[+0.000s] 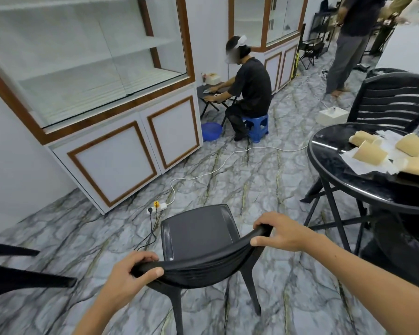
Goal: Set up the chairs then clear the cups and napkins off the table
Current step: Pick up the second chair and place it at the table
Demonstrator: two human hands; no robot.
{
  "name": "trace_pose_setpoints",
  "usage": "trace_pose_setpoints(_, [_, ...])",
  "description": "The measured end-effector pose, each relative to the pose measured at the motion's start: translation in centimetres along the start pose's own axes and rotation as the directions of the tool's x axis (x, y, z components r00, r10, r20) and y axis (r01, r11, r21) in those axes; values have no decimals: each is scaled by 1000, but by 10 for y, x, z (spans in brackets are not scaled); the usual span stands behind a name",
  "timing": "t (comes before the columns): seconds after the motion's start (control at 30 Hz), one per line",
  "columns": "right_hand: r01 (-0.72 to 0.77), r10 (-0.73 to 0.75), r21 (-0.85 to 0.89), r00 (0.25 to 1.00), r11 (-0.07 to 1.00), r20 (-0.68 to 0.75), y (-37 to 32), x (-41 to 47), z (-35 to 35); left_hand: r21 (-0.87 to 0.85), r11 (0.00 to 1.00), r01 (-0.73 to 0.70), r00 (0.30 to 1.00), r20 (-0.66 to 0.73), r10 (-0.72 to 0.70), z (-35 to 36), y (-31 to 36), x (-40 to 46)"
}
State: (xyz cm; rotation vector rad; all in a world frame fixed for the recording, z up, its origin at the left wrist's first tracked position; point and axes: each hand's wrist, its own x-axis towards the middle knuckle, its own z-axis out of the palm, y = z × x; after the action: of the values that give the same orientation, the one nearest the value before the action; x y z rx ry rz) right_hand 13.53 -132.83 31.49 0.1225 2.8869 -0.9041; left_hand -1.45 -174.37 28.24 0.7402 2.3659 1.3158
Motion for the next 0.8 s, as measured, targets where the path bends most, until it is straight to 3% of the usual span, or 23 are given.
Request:
trace_pose_setpoints(0.37, [-32, 30, -18, 995, 999, -97, 12, -36, -2, 87, 994, -70, 998, 10, 70, 14, 33, 8])
trace_pose_setpoints(0.53, [-121, 113, -92, 990, 988, -84, 36, -84, -17, 92, 987, -133, 986, 109, 123, 49, 45, 27])
trace_pose_setpoints(0.8, [-243, 212, -137, 955, 960, -205, 69, -169, -24, 61, 968, -245, 936, 276, 220, 110, 84, 70])
